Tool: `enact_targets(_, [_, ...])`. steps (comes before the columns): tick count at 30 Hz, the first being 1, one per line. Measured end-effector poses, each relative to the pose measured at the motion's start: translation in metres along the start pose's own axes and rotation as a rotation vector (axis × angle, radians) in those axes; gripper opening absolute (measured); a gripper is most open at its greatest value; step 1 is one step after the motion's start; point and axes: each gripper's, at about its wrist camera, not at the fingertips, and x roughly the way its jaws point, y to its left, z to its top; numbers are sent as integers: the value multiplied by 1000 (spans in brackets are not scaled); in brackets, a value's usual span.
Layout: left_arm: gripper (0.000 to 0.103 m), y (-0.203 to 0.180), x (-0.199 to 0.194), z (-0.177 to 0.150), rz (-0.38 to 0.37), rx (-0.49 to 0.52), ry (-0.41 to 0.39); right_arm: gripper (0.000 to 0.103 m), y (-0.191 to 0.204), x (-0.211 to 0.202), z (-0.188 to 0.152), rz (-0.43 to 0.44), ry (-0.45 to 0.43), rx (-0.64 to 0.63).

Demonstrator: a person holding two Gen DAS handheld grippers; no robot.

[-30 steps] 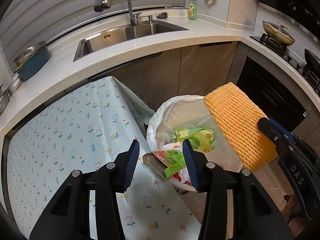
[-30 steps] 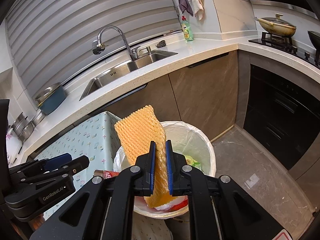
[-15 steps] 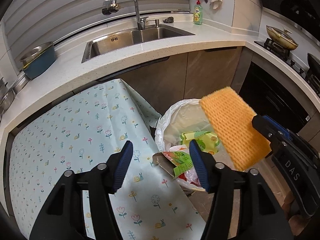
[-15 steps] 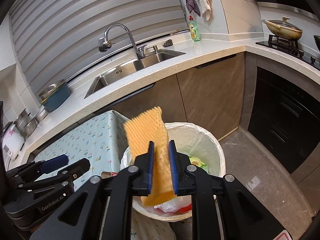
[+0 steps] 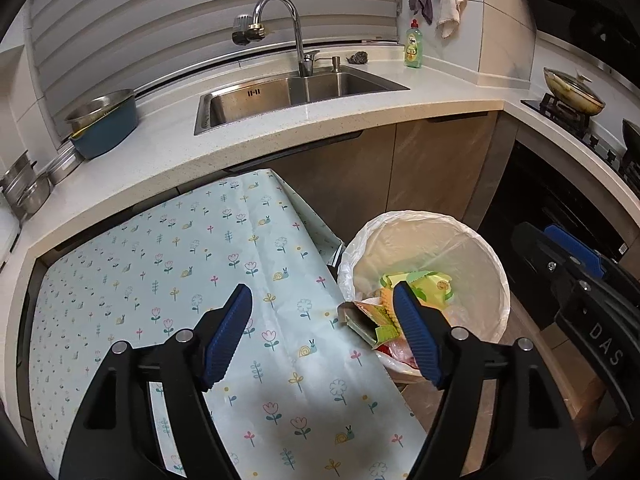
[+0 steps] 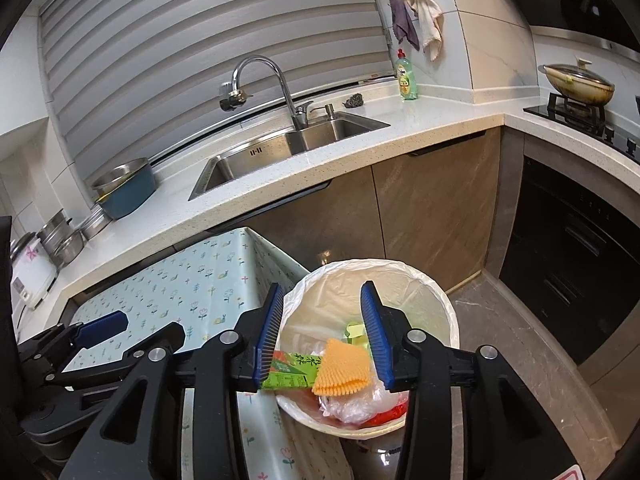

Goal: Collect trash

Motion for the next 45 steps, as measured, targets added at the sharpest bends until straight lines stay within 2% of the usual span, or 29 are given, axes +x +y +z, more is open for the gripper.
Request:
enact_targets(6, [69,7,-12,-4,10,-7,-13,45,11,-12,0,-2,-1,-36])
enact_targets(12, [70,13,-22,-11,38,-7,-23,53,21,-24,-5,-6,13,-66])
enact_targets(14, [72,15,-25,-14,48,-6,-25,57,24,-28,-7,-8,18,-81])
enact_targets(16, [80,18,-29,-18,60,-9,-31,61,27,-32,-11,-18,23,-95])
enact_targets(25, [82,23,-48,-33,100,-8,-52,80,38,-51,-22,-37,25,-142])
enact_targets(30, [87,23,-59,-42,122,-10,-69,82,47,-62,-29,-57,20,-204])
enact_targets(45, [89,32,-72,-61,172,-21,-63,84,54,-78,-46,-71,34,-254])
